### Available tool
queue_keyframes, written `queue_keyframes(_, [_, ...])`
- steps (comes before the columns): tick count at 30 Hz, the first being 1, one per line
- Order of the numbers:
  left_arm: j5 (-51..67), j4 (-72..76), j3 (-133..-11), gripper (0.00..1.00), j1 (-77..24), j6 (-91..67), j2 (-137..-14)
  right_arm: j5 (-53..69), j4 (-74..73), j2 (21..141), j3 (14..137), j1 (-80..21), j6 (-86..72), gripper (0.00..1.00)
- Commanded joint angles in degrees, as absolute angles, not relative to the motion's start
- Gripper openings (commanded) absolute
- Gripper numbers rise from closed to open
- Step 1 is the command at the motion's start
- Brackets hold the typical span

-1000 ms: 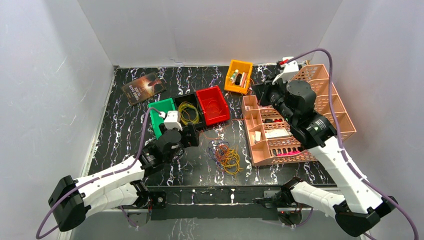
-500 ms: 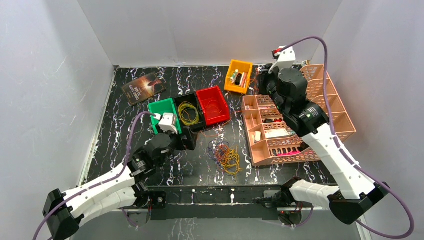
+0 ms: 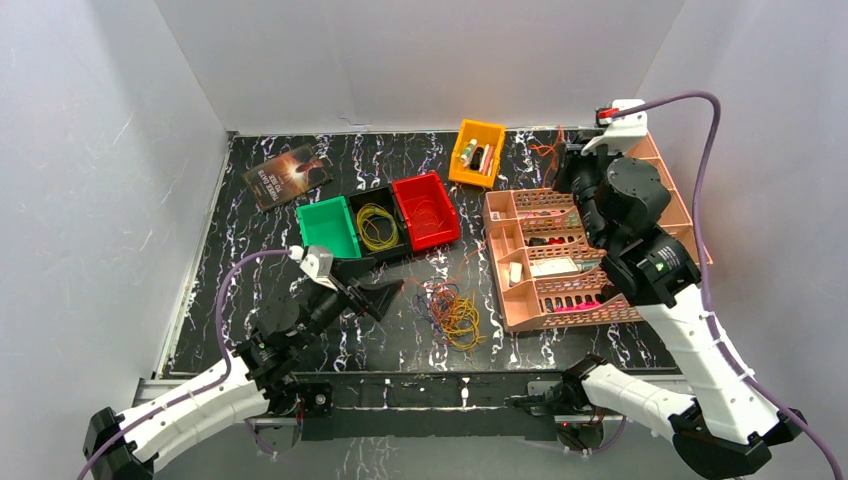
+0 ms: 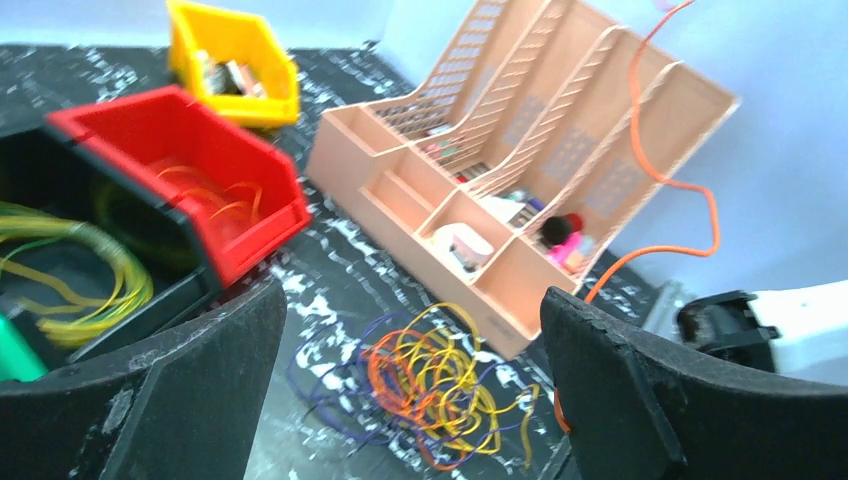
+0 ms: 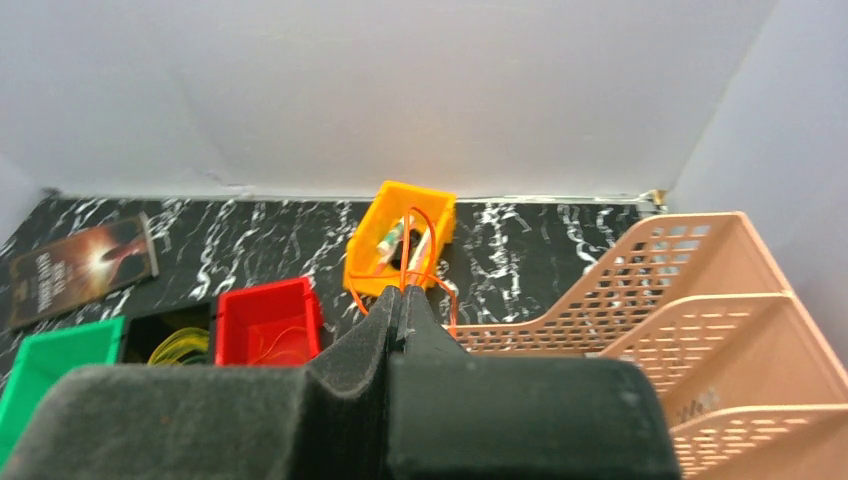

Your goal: Untangle the cables

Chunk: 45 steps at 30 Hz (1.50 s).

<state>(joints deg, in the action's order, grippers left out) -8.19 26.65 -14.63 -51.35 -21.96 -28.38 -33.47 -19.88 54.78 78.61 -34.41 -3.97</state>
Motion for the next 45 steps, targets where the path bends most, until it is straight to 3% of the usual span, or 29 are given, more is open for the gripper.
queue_keyframes(1, [0.09,40.71,-15.99,0.98,-51.15,-23.36,-30.11,-24.28,-16.07,55.88,76.97,-34.44,-5.37,0.0])
queue_keyframes(7, [-2.05,49.84,-16.02,0.98,-51.21,-27.48,-31.28,-19.21,-14.5,57.47,75.44,-34.45,-6.81,0.0])
queue_keyframes(13, [-8.05,49.02,-16.55,0.98,-51.18,-25.44,-27.97,-19.21,-14.5,57.41,74.23,-34.45,-6.81,0.0])
queue_keyframes(23, [-23.69,14.78,-25.03,0.98,-51.18,-24.02,-28.26,-19.21,-14.5,59.63,78.53,-34.44,-6.81,0.0])
queue_keyframes(35, [-27.76,1.46,-25.56,0.98,-51.15,-32.07,-38.38,-19.21,-14.5,69.03,84.41,-34.41,-6.81,0.0])
queue_keyframes(36, [-27.84,-0.03,-25.91,0.98,-51.17,-32.76,-39.47,-9.6,-7.25,69.95,84.96,-34.4,-3.4,0.48])
queue_keyframes(37, [-27.65,-0.77,-26.11,0.98,-51.16,-33.18,-40.21,-8.06,-3.22,70.81,85.52,-34.45,-8.0,0.03])
queue_keyframes(45, [-27.89,-0.87,-25.28,0.98,-51.17,-34.5,-41.21,-5.55,-0.15,78.74,92.68,-34.43,-8.5,0.0])
